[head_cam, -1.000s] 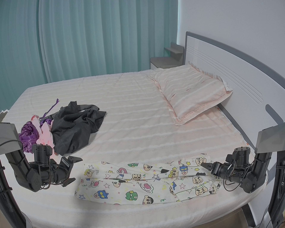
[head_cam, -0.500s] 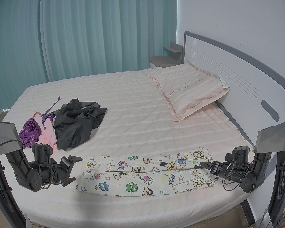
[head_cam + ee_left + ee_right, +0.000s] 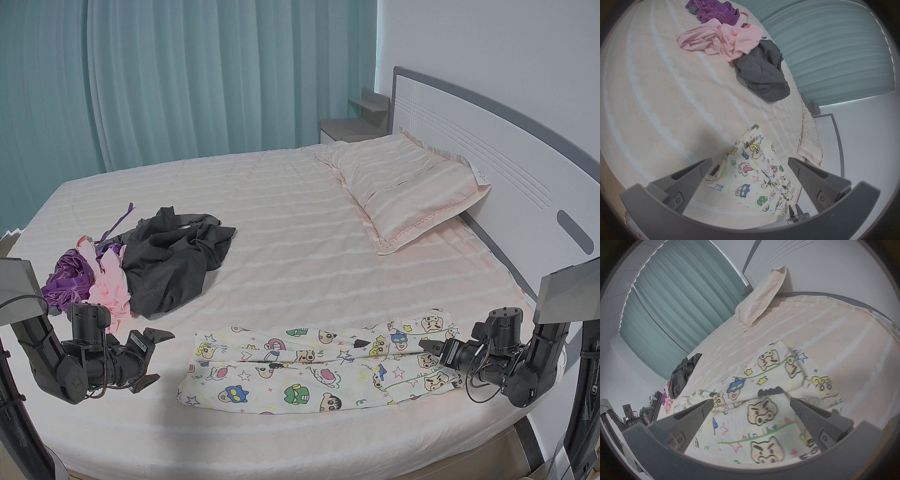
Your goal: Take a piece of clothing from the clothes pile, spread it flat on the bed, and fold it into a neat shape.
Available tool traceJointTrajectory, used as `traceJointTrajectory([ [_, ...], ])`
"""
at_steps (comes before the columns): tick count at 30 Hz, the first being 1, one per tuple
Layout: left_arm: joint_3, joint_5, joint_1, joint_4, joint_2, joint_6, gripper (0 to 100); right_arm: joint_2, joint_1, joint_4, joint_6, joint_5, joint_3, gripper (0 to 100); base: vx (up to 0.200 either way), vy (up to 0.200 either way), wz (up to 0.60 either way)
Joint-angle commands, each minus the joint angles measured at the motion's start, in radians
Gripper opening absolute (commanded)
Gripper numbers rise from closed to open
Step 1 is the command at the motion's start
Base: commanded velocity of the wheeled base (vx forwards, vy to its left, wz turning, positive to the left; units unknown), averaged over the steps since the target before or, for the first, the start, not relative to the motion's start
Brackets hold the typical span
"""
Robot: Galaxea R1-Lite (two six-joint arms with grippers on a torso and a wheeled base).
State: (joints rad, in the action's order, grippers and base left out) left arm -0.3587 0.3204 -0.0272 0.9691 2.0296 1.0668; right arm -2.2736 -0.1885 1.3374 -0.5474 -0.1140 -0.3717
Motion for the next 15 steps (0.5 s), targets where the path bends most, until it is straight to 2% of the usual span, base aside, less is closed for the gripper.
traceJointTrajectory([
  [1, 0.001, 0.000, 0.001, 0.000, 0.000, -0.001, 100, 0.002, 0.000, 0.009, 0.001, 0.008, -0.001, 100, 0.000, 0.200, 0.00],
  [2, 0.003, -0.001, 0.001, 0.000, 0.000, -0.005, 100, 0.002, 0.000, 0.017, 0.001, 0.011, -0.001, 100, 0.000, 0.200, 0.00],
  [11, 0.018, -0.021, 0.010, 0.002, 0.001, -0.018, 100, 0.003, -0.014, 0.032, 0.004, 0.034, 0.000, 100, 0.000, 0.000, 0.00],
  [15, 0.020, -0.023, 0.010, 0.002, 0.004, -0.034, 100, 0.003, -0.028, 0.032, 0.004, 0.050, 0.000, 100, 0.200, 0.000, 0.00],
])
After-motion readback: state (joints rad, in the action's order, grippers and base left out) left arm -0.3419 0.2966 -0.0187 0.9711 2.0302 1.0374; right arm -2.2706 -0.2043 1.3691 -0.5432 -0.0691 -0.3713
